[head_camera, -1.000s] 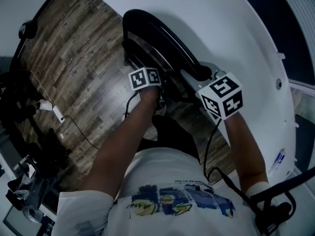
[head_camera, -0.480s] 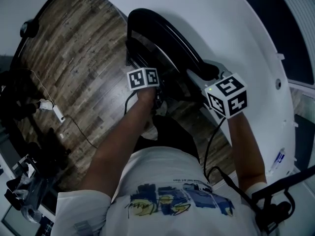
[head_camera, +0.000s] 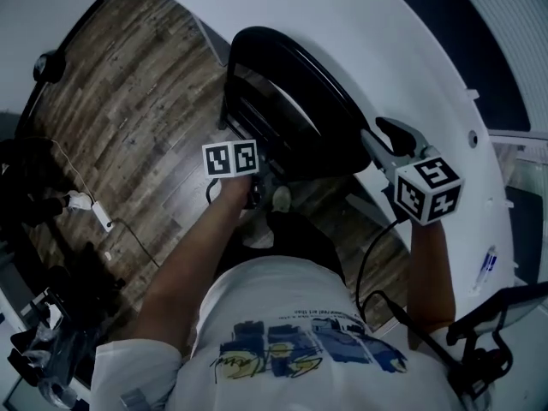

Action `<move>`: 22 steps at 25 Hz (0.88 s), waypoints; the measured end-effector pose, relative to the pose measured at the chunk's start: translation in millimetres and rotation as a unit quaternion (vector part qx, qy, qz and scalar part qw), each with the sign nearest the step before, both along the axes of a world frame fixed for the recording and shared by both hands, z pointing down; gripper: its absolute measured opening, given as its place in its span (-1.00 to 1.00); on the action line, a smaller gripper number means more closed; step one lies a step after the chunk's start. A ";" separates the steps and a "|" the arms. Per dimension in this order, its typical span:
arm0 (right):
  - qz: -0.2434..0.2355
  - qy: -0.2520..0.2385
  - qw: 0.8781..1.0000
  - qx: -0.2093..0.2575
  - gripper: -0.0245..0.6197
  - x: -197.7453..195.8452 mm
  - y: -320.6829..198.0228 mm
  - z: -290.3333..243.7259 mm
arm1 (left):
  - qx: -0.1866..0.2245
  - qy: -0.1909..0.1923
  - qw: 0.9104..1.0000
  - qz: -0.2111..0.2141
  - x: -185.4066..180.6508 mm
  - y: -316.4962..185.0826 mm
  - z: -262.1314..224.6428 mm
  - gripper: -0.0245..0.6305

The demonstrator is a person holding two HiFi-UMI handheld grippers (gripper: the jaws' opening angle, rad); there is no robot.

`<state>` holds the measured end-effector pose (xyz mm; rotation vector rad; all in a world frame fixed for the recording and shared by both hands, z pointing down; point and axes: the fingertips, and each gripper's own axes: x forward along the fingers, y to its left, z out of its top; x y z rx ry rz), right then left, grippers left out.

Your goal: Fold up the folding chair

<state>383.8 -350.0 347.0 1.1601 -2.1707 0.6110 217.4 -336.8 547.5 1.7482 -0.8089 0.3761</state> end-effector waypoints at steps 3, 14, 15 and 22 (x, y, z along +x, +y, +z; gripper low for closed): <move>0.032 -0.002 0.999 0.015 -0.46 -4.1 19.7 -8.1 | 0.034 0.008 0.999 0.024 -17.9 15.6 -23.8 -0.16; 0.108 0.004 0.992 0.072 -0.73 -79.5 135.0 -47.1 | 0.198 0.035 0.974 0.103 -120.2 97.0 -159.3 -0.50; 0.114 0.007 0.991 0.076 -0.74 -91.0 149.4 -50.3 | 0.211 0.036 0.971 0.106 -135.0 108.1 -169.6 -0.54; 0.144 0.010 0.987 0.069 -0.87 -107.4 186.4 -43.7 | 0.257 0.008 0.958 0.129 -163.3 126.7 -198.0 -0.91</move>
